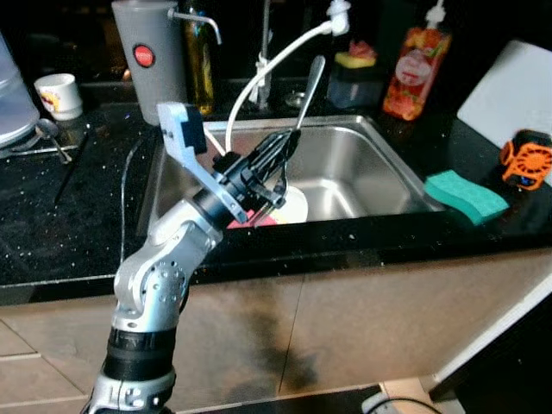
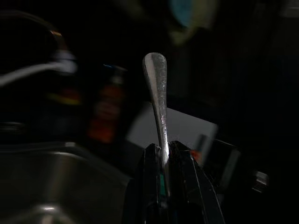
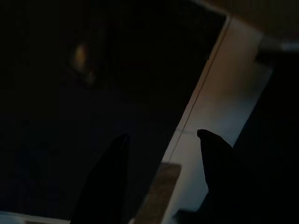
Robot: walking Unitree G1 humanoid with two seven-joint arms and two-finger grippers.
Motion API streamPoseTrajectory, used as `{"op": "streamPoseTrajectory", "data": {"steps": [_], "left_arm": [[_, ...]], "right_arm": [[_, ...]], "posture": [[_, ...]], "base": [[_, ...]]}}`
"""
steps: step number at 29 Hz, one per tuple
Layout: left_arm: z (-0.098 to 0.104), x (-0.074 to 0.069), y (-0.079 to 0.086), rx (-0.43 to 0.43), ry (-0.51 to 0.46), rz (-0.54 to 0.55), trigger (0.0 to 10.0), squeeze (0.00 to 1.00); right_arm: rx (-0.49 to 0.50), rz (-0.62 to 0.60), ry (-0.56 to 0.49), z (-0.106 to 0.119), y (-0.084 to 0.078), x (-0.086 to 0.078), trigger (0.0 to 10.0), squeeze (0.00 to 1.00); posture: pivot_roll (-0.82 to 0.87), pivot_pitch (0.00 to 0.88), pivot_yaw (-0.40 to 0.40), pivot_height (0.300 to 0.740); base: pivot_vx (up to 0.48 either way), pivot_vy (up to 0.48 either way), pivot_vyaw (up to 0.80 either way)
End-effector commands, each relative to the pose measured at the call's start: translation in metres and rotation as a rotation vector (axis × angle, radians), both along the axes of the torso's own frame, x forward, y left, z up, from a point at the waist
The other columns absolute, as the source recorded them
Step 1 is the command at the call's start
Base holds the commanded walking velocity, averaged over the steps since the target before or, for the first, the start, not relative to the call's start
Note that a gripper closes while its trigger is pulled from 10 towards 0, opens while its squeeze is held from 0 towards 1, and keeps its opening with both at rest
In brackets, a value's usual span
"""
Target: Kitchen organization
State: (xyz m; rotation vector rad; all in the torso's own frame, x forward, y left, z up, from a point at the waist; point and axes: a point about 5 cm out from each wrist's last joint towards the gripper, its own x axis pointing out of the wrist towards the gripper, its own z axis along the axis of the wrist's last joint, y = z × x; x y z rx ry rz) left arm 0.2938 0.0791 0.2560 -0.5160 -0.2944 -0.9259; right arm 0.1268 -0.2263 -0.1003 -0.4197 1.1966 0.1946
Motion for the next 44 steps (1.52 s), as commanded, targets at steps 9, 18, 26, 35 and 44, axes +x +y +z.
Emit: {"op": "streamPoseTrajectory", "data": {"steps": [9, 18, 26, 35, 44], "left_arm": [[-0.002, 0.009, 0.009, -0.006, 0.022, 0.077, 10.0, 0.00], [-0.001, 0.033, 0.035, 0.103, 0.033, 0.268, 10.0, 0.00], [-0.001, 0.053, 0.057, 0.358, -0.047, 0.404, 10.0, 0.00], [-0.019, 0.085, 0.089, 0.938, -0.132, 0.370, 10.0, 0.00], [-0.030, 0.091, 0.096, 1.191, -0.234, 0.271, 10.0, 0.00]], "right_arm": [[0.001, 0.006, -0.025, 0.003, 0.000, 0.008, 10.0, 0.00], [0.001, 0.008, -0.025, 0.003, 0.000, 0.007, 10.0, 0.00], [0.002, 0.008, -0.025, 0.002, 0.000, 0.006, 10.0, 0.00], [-0.001, 0.001, -0.022, 0.000, -0.001, -0.003, 10.0, 0.00], [-0.007, -0.004, -0.013, -0.002, -0.003, -0.011, 10.0, 0.00]], "posture": [[0.00, 0.000, 0.015, 0.740], [-0.01, 0.000, 0.014, 0.740], [-0.02, 0.014, 0.022, 0.740], [-0.05, 0.055, 0.047, 0.740], [-0.07, 0.066, 0.053, 0.740]], "base": [[0.000, 0.000, 0.00], [0.000, 0.000, 0.00], [0.000, 0.000, 0.00], [0.000, 0.000, 0.00], [0.000, 0.000, 0.00]]}}
